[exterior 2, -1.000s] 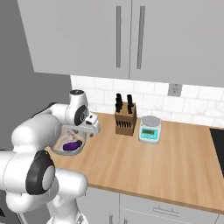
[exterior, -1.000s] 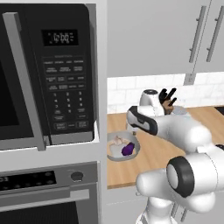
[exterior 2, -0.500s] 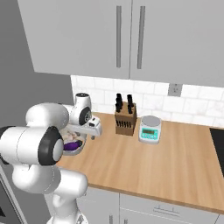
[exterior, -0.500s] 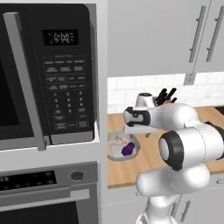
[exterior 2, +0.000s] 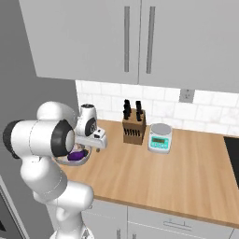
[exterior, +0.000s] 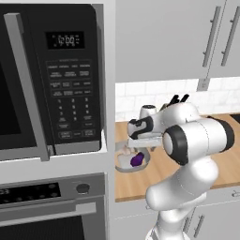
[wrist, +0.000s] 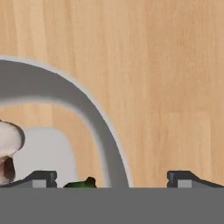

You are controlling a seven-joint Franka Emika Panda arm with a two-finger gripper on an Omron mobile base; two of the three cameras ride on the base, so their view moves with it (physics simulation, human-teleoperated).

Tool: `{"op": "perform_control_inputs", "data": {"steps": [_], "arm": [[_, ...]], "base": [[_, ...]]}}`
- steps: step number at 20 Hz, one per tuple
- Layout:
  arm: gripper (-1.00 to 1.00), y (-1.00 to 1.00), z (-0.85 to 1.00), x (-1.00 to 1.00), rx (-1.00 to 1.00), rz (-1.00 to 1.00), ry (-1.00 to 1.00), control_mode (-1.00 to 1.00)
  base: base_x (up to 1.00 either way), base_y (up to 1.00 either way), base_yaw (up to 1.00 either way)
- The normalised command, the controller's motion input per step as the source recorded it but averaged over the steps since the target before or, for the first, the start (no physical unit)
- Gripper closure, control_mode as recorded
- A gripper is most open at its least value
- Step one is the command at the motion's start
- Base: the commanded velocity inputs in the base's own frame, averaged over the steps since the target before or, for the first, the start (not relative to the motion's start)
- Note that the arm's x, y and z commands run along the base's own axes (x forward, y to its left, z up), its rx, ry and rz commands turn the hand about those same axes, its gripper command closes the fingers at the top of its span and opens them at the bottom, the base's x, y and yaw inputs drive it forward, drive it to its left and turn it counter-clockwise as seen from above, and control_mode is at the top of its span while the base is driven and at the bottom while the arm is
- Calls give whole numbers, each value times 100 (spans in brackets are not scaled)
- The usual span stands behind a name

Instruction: Take the meat container that has the chicken drumstick and place it on the second highest rack of the freezer. Then take the vegetable container that has the garlic and eggplant and place it on the highest rack of the freezer.

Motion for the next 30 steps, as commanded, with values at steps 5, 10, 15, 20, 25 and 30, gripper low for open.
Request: {"op": "perform_control_inputs", "data": {"steps": [5,10,15,20,25,30], "arm": [[-100,-1,-25,18,1,2,0,-100],[-100,-9,-19,7,5,4,2,-100],[-100,-3,-13,4,3,4,2,-100],[-100,0,0,0,0,2,1,-100],[-100,-1,0,0,0,0,0,-100],[100,-1,0,0,0,0,0,-100]], "base": [[0,0,0],[0,0,0],[0,0,0],[0,0,0],[0,0,0],[0,0,0]]}}
